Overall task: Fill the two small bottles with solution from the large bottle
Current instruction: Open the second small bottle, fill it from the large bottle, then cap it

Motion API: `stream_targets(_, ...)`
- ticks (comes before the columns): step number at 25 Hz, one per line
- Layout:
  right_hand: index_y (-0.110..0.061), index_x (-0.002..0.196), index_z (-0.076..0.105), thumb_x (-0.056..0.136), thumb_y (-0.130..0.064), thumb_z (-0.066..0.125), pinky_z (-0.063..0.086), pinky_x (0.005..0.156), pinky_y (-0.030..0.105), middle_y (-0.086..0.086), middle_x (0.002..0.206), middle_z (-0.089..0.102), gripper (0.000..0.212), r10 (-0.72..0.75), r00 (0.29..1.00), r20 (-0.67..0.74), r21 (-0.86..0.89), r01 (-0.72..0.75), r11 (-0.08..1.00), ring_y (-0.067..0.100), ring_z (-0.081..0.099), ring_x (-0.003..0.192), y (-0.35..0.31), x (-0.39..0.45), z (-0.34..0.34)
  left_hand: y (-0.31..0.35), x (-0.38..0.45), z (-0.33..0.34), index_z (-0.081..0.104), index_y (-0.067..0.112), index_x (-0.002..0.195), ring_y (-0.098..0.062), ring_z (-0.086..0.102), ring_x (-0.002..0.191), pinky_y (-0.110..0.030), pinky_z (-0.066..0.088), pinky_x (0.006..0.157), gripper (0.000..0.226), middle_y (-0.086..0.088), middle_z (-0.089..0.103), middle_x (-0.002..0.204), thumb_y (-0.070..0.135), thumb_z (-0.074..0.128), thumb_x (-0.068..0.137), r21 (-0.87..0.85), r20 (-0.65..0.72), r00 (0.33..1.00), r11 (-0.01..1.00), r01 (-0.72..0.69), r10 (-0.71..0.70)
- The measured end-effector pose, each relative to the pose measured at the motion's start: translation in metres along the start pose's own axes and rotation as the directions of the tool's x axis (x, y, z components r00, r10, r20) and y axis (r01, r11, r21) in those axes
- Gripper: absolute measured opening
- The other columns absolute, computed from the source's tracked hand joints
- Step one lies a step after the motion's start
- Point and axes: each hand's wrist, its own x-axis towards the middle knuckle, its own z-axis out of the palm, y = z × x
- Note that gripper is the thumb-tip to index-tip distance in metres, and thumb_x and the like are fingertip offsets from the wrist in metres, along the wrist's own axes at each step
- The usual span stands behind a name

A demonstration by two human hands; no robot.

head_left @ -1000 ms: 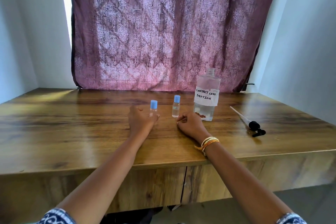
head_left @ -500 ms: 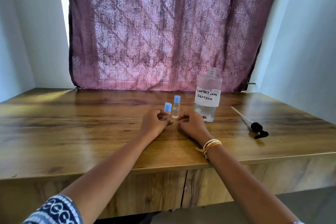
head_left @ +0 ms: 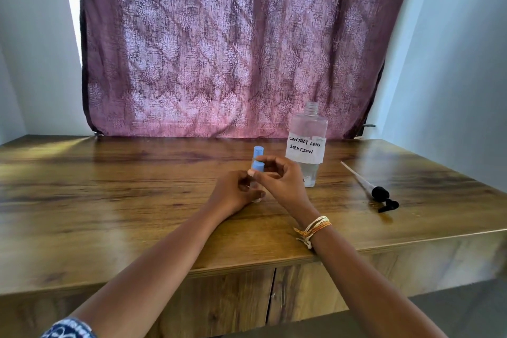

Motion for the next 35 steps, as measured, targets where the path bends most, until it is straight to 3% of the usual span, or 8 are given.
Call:
stream_targets(3, -0.011, 0.097, 0.071, 0.071, -0.013, 0.084, 0.059, 0.076, 0.027, 0.003, 0.088, 0.074, 0.029, -0.02, 0.999, -0.024, -0.028, 0.02, 0.999, 0.014, 0.072, 0.082, 0.0, 0.001, -0.003, 0.002, -0.002, 0.0, 0.071, 0.014, 0.102, -0.016, 0.068, 0.08, -0.025, 0.053, 0.068, 0.033, 0.0, 0.074, 0.087, 0.023, 0.081, 0.071, 0.012, 0.0, 1.0, 1.0, -0.014, 0.014)
stream_targets(6, -0.008, 0.096, 0.07, 0.068, -0.013, 0.086, 0.057, 0.071, 0.022, 0.002, 0.086, 0.073, 0.033, -0.025, 1.0, -0.004, -0.024, 0.025, 0.999, 0.011, 0.071, 0.079, -0.004, -0.001, -0.004, 0.002, -0.004, -0.001, 0.074, 0.015, 0.097, -0.003, 0.062, 0.067, -0.009, 0.043, 0.054, 0.029, 0.004, 0.071, 0.078, 0.025, 0.081, 0.071, 0.014, -0.022, 0.999, 1.0, -0.025, 0.026)
stream_targets(13, -0.013, 0.094, 0.068, 0.065, -0.019, 0.089, 0.059, 0.068, 0.026, 0.007, 0.085, 0.073, 0.036, -0.003, 1.0, -0.006, -0.056, 0.002, 0.998, 0.02, 0.072, 0.079, -0.004, -0.002, -0.004, 0.008, -0.011, -0.001, 0.074, 0.02, 0.085, 0.009, 0.056, 0.054, -0.007, 0.037, 0.049, 0.021, 0.015, 0.062, 0.06, 0.031, 0.083, 0.07, 0.02, -0.054, 0.992, 0.994, -0.111, 0.112)
stream_targets(18, -0.019, 0.083, 0.072, 0.065, -0.012, 0.088, 0.06, 0.074, 0.03, 0.005, 0.082, 0.075, 0.025, 0.038, 0.999, -0.009, 0.009, -0.038, 0.999, 0.019, 0.073, 0.078, -0.005, 0.001, -0.005, 0.005, -0.009, 0.003, 0.077, 0.012, 0.076, 0.002, 0.058, 0.053, -0.011, 0.038, 0.048, 0.019, 0.007, 0.068, 0.061, 0.029, 0.083, 0.069, 0.025, -0.083, 0.995, 0.998, -0.061, 0.063)
stream_targets(23, 0.0, 0.103, 0.07, 0.076, 0.006, 0.075, 0.058, 0.081, 0.024, 0.02, 0.099, 0.073, 0.028, 0.042, 0.987, 0.153, 0.133, -0.063, 0.989, 0.012, 0.072, 0.085, -0.006, 0.002, -0.013, 0.008, -0.011, 0.003, 0.078, 0.016, 0.089, -0.004, 0.069, 0.074, -0.016, 0.05, 0.065, 0.019, 0.004, 0.075, 0.08, 0.025, 0.08, 0.073, -0.004, -0.041, 0.998, 0.999, -0.045, 0.044)
stream_targets(26, 0.001, 0.113, 0.066, 0.083, 0.006, 0.068, 0.057, 0.082, 0.022, 0.016, 0.107, 0.072, 0.03, 0.026, 0.981, 0.195, 0.118, -0.05, 0.992, 0.016, 0.07, 0.097, -0.007, 0.001, -0.013, 0.009, -0.011, 0.004, 0.078, 0.02, 0.087, -0.007, 0.07, 0.072, -0.026, 0.052, 0.066, 0.019, 0.005, 0.076, 0.078, 0.032, 0.08, 0.072, 0.027, -0.069, 0.997, 0.999, -0.031, 0.033)
stream_targets(29, -0.001, 0.117, 0.064, 0.079, 0.003, 0.073, 0.057, 0.084, 0.024, 0.011, 0.113, 0.07, 0.039, 0.02, 0.987, 0.161, 0.1, -0.036, 0.994, 0.019, 0.068, 0.103, -0.005, -0.001, -0.007, 0.006, -0.009, 0.005, 0.077, 0.018, 0.081, -0.013, 0.069, 0.066, -0.032, 0.051, 0.059, 0.02, 0.001, 0.074, 0.07, 0.036, 0.08, 0.071, 0.032, -0.076, 0.997, 0.999, -0.019, 0.021)
stream_targets(35, -0.002, 0.111, 0.062, 0.075, 0.003, 0.077, 0.056, 0.07, 0.021, 0.013, 0.093, 0.069, 0.039, 0.051, 0.998, 0.02, 0.154, -0.054, 0.987, 0.01, 0.069, 0.079, -0.008, 0.001, -0.01, 0.007, -0.011, 0.005, 0.076, 0.017, 0.091, -0.004, 0.068, 0.068, -0.021, 0.048, 0.061, 0.025, 0.005, 0.073, 0.075, 0.031, 0.081, 0.072, -0.02, -0.058, 0.998, 1.0, -0.01, 0.009)
